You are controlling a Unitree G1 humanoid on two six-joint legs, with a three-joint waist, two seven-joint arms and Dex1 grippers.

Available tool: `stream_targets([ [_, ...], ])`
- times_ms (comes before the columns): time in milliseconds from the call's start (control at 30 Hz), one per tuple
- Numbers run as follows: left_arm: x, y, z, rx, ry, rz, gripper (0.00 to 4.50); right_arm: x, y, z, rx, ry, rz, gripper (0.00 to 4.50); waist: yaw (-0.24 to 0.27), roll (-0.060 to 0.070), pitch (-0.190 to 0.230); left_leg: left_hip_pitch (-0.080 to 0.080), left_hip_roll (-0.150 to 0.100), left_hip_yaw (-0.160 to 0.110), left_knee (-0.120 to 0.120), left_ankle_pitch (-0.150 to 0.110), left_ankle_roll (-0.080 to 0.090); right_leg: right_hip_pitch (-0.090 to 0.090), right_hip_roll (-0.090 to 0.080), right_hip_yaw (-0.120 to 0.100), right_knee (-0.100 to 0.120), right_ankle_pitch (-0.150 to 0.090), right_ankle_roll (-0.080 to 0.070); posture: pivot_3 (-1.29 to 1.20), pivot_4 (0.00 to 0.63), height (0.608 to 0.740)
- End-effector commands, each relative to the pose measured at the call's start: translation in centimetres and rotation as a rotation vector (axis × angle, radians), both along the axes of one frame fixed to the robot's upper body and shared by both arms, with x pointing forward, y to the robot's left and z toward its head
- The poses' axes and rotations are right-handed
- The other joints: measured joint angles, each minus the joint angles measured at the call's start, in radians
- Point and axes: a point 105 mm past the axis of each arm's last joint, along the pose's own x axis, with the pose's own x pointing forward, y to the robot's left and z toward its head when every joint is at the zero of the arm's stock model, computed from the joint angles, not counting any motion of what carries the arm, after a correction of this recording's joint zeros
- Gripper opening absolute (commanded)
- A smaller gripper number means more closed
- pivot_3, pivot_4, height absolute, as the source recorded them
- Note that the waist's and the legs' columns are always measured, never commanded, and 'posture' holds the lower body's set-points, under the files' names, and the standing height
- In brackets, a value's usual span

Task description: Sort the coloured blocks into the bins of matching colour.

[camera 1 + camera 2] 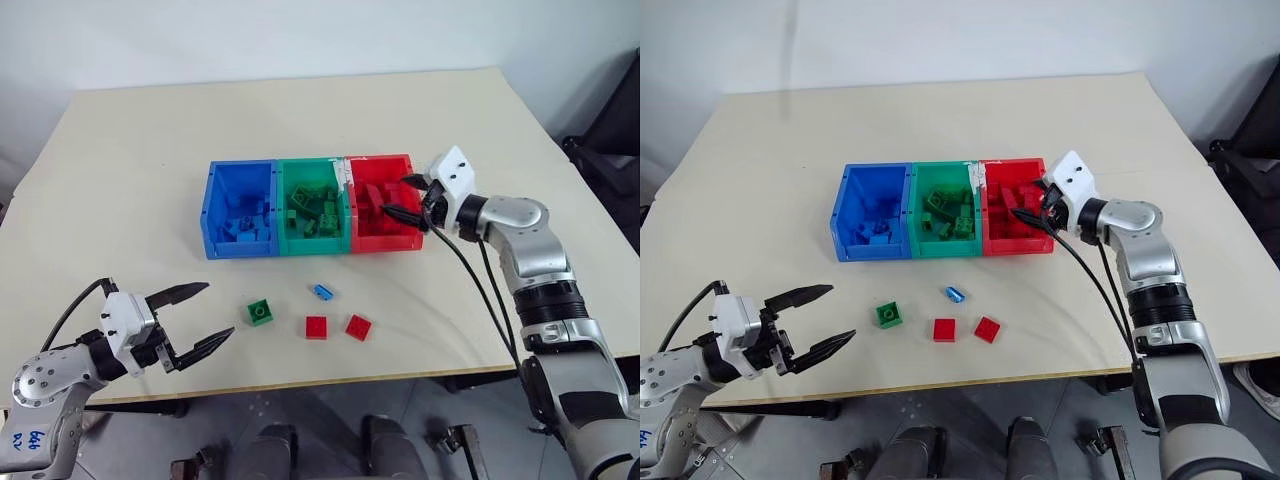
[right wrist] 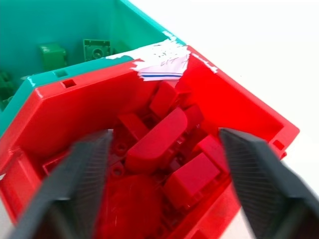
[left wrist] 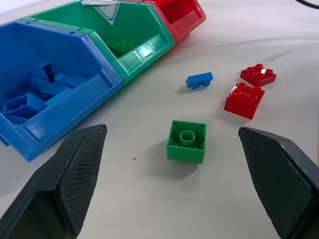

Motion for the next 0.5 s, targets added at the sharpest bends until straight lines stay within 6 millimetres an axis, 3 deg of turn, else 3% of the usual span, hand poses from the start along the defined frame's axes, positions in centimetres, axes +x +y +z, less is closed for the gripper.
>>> stream_targets([
  [33, 0.1, -0.8, 0.7, -0.003, 0.001, -0.052, 4.50, -2.3, -1.1, 2.1, 0.035, -0.089, 0.091, 4.47, 0.003, 0.000, 0.000, 0.000, 0.000, 0.000, 0.000, 0.000, 0.000, 0.000, 0.000, 0.000, 0.000, 0.000, 0.000, 0.00, 0.150, 0.740],
  [67, 0.1, -1.0, 0.6, -0.006, 0.012, -0.064, 4.50, -3.1, -1.2, 2.2, 0.040, -0.102, 0.118, 4.47, 0.008, 0.000, 0.000, 0.000, 0.000, -0.001, 0.000, 0.000, 0.000, 0.000, 0.000, -0.001, 0.000, 0.000, 0.000, 0.00, 0.150, 0.740],
  [167, 0.8, -2.5, 0.3, -0.005, 0.030, -0.149, 4.50, -8.0, -3.9, -0.4, -0.058, -0.092, 0.221, 4.47, 0.028, 0.000, 0.000, -0.001, -0.001, -0.003, 0.000, -0.001, 0.001, 0.001, 0.000, -0.002, 0.000, 0.000, 0.000, 0.00, 0.150, 0.740],
  [300, 2.1, -4.3, 0.1, 0.043, 0.007, -0.246, 4.50, -12.6, -8.5, -3.2, -0.120, -0.007, 0.168, 4.47, 0.031, 0.000, 0.000, -0.002, -0.003, 0.001, 0.002, -0.004, 0.004, 0.002, -0.002, -0.003, -0.001, 0.001, 0.002, 0.00, 0.150, 0.740],
  [433, 2.3, -5.2, 0.0, 0.075, -0.012, -0.321, 4.50, -15.0, -10.8, -4.4, -0.147, 0.056, 0.159, 4.47, 0.005, 0.000, 0.000, 0.001, -0.003, 0.008, 0.002, -0.005, 0.004, 0.002, -0.001, -0.002, -0.002, 0.001, 0.002, 0.00, 0.150, 0.740],
  [500, 2.2, -5.3, -0.1, 0.087, -0.016, -0.347, 4.50, -15.7, -11.0, -4.9, -0.158, 0.082, 0.177, 4.47, -0.005, 0.000, 0.000, 0.004, 0.000, 0.012, 0.001, -0.005, 0.003, 0.002, 0.001, -0.001, -0.003, 0.001, 0.002, 0.00, 0.150, 0.740],
])
